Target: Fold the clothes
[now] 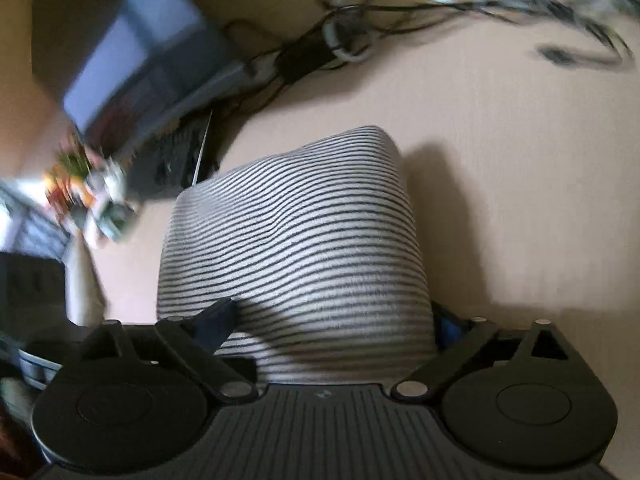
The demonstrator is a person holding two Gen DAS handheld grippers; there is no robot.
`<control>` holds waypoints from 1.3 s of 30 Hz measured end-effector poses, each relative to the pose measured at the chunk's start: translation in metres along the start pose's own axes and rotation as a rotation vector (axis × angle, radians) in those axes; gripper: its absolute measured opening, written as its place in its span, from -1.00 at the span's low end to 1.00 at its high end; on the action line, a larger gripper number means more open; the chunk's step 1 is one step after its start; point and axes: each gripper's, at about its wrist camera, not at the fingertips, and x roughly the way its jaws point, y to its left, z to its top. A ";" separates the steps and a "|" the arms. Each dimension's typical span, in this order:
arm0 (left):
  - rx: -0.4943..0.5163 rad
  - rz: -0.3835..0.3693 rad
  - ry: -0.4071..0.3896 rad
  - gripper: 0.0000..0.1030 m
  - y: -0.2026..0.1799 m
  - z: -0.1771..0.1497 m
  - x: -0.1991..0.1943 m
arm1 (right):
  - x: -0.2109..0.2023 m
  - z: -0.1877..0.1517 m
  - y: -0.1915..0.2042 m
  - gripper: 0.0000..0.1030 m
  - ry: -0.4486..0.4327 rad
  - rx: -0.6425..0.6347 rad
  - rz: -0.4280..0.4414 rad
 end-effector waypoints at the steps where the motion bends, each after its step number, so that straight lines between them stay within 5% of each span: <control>1: -0.013 0.009 -0.017 0.38 0.008 0.001 -0.006 | 0.008 0.006 0.006 0.84 0.009 -0.006 0.014; 10: -0.104 0.163 -0.170 0.29 0.096 0.037 -0.074 | 0.109 0.059 0.094 0.74 0.055 -0.132 0.107; 21: -0.101 0.091 -0.203 0.30 0.113 0.047 -0.076 | 0.124 0.081 0.106 0.76 0.047 -0.172 0.080; 26: -0.008 0.127 -0.318 0.25 0.107 0.053 -0.128 | 0.083 0.067 0.124 0.80 -0.099 -0.303 -0.050; 30: -0.026 0.092 -0.378 0.16 0.107 0.080 -0.128 | 0.049 0.040 0.138 0.73 -0.203 -0.363 -0.039; 33: -0.013 0.141 -0.340 -0.18 0.121 0.098 -0.101 | 0.051 0.017 0.161 0.54 -0.172 -0.457 0.023; 39: 0.038 0.147 -0.327 -0.21 0.148 0.112 -0.070 | 0.095 -0.020 0.196 0.66 -0.099 -0.708 -0.138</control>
